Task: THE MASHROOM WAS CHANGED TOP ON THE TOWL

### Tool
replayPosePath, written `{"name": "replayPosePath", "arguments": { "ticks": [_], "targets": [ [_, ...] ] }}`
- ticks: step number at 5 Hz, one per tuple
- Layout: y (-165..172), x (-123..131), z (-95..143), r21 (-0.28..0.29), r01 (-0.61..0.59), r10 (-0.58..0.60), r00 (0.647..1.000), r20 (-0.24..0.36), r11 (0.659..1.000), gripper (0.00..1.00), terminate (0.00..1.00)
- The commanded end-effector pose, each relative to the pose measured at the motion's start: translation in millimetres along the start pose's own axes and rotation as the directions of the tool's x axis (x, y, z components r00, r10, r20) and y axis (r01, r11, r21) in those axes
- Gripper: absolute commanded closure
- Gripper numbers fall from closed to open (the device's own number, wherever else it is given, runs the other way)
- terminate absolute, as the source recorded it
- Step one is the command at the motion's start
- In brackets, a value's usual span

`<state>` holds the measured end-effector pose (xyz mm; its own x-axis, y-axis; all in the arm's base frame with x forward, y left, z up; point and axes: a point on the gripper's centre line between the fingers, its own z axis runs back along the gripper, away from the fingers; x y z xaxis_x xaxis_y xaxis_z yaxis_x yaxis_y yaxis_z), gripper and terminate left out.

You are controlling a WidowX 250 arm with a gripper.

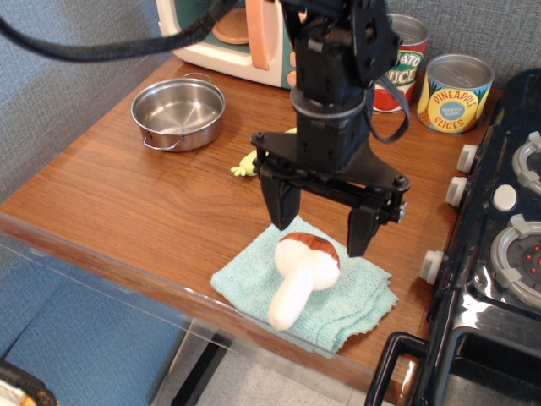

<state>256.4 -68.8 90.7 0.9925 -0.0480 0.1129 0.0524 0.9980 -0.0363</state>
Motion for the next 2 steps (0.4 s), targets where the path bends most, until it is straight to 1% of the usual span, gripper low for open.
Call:
{"name": "replayPosePath", "arguments": {
  "ticks": [1, 2],
  "targets": [
    [17.0, -5.1, 19.6, -0.005, 0.020, -0.019, 0.999, 0.028, 1.000, 0.00, 0.00],
    [17.0, -5.1, 19.6, -0.005, 0.020, -0.019, 0.999, 0.028, 1.000, 0.00, 1.00]
  ]
}}
